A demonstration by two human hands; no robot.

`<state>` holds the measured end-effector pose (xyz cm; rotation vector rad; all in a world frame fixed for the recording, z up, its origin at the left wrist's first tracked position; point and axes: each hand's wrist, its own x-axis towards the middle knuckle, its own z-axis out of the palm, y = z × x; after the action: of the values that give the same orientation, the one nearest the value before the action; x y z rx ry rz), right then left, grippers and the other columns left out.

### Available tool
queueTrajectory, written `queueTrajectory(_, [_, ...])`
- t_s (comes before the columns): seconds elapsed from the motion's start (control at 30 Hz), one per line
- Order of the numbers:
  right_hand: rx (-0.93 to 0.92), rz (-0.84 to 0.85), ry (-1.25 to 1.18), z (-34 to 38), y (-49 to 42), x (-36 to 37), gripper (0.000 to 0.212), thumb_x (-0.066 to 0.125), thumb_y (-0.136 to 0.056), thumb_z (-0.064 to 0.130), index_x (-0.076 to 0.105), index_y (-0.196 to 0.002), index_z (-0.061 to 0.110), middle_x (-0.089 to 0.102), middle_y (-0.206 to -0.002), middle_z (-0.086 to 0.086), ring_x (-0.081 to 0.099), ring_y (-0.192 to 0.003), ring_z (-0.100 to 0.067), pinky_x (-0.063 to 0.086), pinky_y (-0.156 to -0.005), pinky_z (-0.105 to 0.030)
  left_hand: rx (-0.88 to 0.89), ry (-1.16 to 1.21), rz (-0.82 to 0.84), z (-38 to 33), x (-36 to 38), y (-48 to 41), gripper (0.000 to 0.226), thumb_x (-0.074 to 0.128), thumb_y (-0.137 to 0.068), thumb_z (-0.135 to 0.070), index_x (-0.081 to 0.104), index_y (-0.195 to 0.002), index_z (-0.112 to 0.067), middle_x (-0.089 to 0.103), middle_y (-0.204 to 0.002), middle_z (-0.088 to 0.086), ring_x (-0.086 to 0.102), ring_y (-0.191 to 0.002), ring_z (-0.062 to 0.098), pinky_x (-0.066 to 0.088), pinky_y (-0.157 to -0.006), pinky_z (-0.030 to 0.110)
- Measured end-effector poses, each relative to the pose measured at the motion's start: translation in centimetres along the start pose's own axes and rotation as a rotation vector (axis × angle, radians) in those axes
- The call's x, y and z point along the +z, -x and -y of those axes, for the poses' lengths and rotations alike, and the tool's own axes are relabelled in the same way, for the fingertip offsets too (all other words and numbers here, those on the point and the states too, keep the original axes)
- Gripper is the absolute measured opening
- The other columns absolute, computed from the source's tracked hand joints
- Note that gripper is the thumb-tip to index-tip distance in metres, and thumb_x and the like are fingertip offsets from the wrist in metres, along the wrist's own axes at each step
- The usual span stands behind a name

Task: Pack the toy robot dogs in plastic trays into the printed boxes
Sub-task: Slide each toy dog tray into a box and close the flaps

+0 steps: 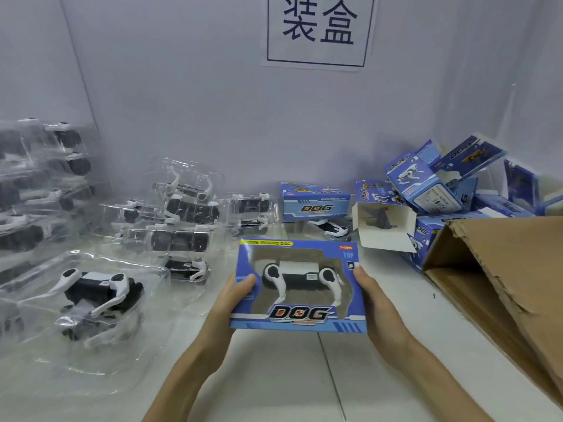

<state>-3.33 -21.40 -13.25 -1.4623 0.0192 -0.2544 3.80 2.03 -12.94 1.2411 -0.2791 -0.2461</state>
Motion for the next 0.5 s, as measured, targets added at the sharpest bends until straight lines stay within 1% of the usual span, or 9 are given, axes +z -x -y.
queueTrajectory(0.03, [0.0,0.057,0.063,0.3,-0.1,-0.9,0.056,0.06,-0.082,0.067,0.058,-0.131,0.04,0.07,-0.124,0.002,0.068,-0.111,-0.022,0.053,-0.096,-0.046,-0.005,0.007,0.009,0.1,-0.4,0.1,0.044,0.076,-0.064,-0.053,0.077,-0.094,-0.02,0.07,-0.106,0.0,0.063,-0.107,0.022,0.047,-0.1,0.037])
queueTrajectory(0.07, [0.017,0.132,0.118,0.7,-0.1,-1.9,0.058,0.061,-0.082,0.064,0.052,-0.135,0.043,0.069,-0.126,0.0,0.067,-0.113,-0.026,0.052,-0.096,-0.05,-0.01,0.031,0.016,0.3,-0.9,0.1,0.039,0.073,-0.073,-0.052,0.08,-0.096,-0.022,0.073,-0.111,0.0,0.068,-0.106,0.021,0.052,-0.095,0.036])
queueTrajectory(0.13, [0.066,0.248,0.18,1.7,0.3,-3.4,0.059,0.066,-0.082,0.058,0.047,-0.137,0.047,0.069,-0.124,-0.006,0.066,-0.111,-0.032,0.058,-0.084,-0.044,-0.04,0.064,0.03,0.5,-1.6,0.0,0.041,0.062,-0.083,-0.056,0.08,-0.107,-0.027,0.075,-0.113,0.007,0.074,-0.099,0.024,0.058,-0.079,0.035])
queueTrajectory(0.2, [0.087,0.22,0.187,2.5,0.9,-4.4,0.056,0.071,-0.078,0.054,0.054,-0.131,0.045,0.071,-0.118,-0.009,0.068,-0.105,-0.033,0.059,-0.076,-0.036,-0.083,0.083,0.049,0.4,-1.6,-0.5,0.056,0.043,-0.09,-0.06,0.071,-0.126,-0.027,0.072,-0.123,0.006,0.071,-0.108,0.028,0.051,-0.083,0.043])
queueTrajectory(0.27, [0.085,0.095,0.152,3.2,1.4,-5.0,0.056,0.074,-0.069,0.054,0.063,-0.122,0.037,0.073,-0.113,-0.011,0.07,-0.092,-0.031,0.057,-0.07,-0.034,-0.067,0.142,0.023,0.4,-1.5,-1.0,0.056,0.035,-0.097,-0.056,0.058,-0.139,-0.028,0.065,-0.135,0.002,0.064,-0.118,0.03,0.047,-0.089,0.048])
queueTrajectory(0.33, [0.063,-0.11,0.068,3.9,1.5,-5.7,0.057,0.079,-0.064,0.048,0.068,-0.115,0.025,0.071,-0.105,-0.018,0.067,-0.079,-0.027,0.056,-0.063,-0.033,-0.007,0.194,-0.049,0.4,-1.8,-1.2,0.052,0.035,-0.101,-0.052,0.056,-0.14,-0.024,0.062,-0.138,0.005,0.068,-0.112,0.031,0.052,-0.09,0.052])
queueTrajectory(0.37, [0.02,-0.226,0.008,4.3,1.6,-6.2,0.053,0.081,-0.066,0.041,0.069,-0.113,0.02,0.069,-0.103,-0.022,0.067,-0.076,-0.025,0.056,-0.06,-0.033,0.008,0.214,-0.074,0.5,-2.0,-1.3,0.051,0.035,-0.102,-0.05,0.057,-0.139,-0.023,0.063,-0.137,0.006,0.07,-0.107,0.031,0.056,-0.087,0.055])
queueTrajectory(0.43, [-0.123,-0.47,-0.152,5.3,1.6,-7.2,0.04,0.08,-0.077,0.026,0.069,-0.114,0.016,0.071,-0.104,-0.019,0.069,-0.078,-0.023,0.058,-0.061,-0.035,0.0,0.251,-0.088,0.6,-2.6,-1.5,0.05,0.035,-0.103,-0.048,0.059,-0.137,-0.02,0.065,-0.134,0.007,0.073,-0.101,0.031,0.06,-0.08,0.049])
queueTrajectory(0.5, [-0.261,-0.67,-0.403,6.5,1.3,-8.3,0.037,0.074,-0.087,0.025,0.066,-0.122,0.019,0.072,-0.106,-0.009,0.072,-0.087,-0.022,0.06,-0.065,-0.035,-0.009,0.255,-0.078,0.6,-2.7,-1.7,0.049,0.035,-0.103,-0.048,0.063,-0.132,-0.02,0.067,-0.131,0.005,0.074,-0.098,0.031,0.061,-0.074,0.045])
